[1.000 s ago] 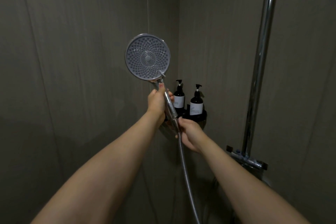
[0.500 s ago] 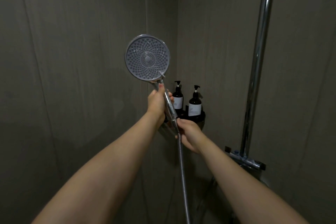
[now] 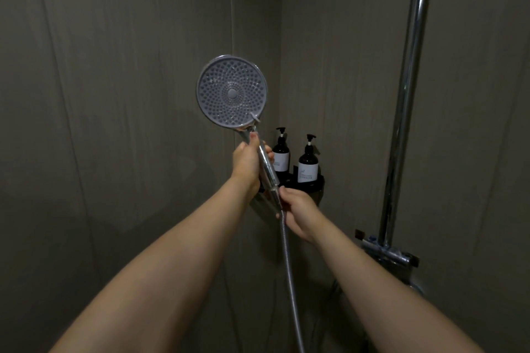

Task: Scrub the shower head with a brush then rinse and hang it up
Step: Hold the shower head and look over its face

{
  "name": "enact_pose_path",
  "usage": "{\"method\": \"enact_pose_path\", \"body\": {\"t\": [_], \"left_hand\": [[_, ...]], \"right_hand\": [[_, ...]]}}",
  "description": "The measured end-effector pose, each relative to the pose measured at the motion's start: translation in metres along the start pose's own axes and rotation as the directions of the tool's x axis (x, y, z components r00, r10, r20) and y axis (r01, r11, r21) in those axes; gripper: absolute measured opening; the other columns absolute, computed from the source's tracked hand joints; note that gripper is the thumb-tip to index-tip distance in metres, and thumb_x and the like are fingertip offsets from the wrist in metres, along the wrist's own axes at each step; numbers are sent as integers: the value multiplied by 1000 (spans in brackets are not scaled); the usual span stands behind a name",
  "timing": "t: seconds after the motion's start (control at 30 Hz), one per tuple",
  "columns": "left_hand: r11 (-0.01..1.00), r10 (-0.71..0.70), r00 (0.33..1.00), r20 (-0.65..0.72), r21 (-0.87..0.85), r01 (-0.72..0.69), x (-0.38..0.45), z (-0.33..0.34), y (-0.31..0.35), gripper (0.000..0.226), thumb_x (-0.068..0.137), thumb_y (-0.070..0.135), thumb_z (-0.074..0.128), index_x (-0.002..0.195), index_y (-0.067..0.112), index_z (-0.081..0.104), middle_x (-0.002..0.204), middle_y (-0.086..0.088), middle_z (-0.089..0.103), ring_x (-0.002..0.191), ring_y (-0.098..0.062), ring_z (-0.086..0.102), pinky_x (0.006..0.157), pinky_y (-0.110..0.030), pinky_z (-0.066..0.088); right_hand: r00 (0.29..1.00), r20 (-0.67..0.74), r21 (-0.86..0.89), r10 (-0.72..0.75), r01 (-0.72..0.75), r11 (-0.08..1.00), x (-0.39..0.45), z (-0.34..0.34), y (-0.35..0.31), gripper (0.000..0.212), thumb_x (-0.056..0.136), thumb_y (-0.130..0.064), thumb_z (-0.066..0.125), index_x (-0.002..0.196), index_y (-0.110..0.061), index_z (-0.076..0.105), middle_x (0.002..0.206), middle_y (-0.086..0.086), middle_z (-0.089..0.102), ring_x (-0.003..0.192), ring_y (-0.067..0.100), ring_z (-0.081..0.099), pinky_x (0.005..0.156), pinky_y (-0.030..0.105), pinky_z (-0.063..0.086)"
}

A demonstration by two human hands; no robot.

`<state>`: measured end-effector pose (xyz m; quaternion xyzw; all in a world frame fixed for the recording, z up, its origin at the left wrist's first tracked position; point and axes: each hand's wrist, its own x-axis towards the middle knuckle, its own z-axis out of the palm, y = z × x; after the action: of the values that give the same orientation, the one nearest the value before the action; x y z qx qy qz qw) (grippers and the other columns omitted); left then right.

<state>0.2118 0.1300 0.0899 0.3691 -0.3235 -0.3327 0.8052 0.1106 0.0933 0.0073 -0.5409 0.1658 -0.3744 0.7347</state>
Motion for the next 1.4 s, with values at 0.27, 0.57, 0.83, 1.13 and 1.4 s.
{"method": "enact_pose_path", "body": {"t": [0.27,0.57,0.83,1.13,1.4], "left_hand": [[1000,19,1000,5,-4,-18,-1,0,-2,26,96,31,45,78,11,46,52,2,55,40,-6,54,46,-17,49],[1000,2,1000,1,19,-2,0,-1,-8,26,95,33,46,79,12,47,52,3,57,42,-7,56,47,-20,50],[1000,-1,1000,13,25,1,-3,-1,-8,26,95,34,46,79,13,47,46,7,57,42,-6,56,49,-21,51],[999,-6,1000,11,37,6,-4,-1,-7,27,95,35,45,81,13,48,51,5,57,43,-7,56,50,-23,50],[999,8,1000,-4,47,-7,-3,1,-6,28,95,35,45,79,12,48,50,5,58,44,-7,57,51,-23,49]], "right_hand": [[1000,-14,-34,-12,12,999,-2,0,0,27,99,-15,38,92,-7,63,86,7,63,80,17,60,69,25,48],[1000,4,-137,-6,7,991,-11,-7,-1,19,96,-16,46,90,-12,64,84,3,65,75,11,64,67,23,49],[999,-12,-36,35,-35,999,-9,-5,3,29,99,-20,37,106,-8,62,96,9,67,88,16,65,78,27,50],[1000,0,9,17,-17,1000,-10,-5,1,30,100,-21,36,106,-5,61,104,15,65,102,24,61,99,38,43],[998,55,36,-2,0,999,-10,-6,1,28,97,-25,43,106,-10,64,99,9,72,99,20,66,95,36,47]]}}
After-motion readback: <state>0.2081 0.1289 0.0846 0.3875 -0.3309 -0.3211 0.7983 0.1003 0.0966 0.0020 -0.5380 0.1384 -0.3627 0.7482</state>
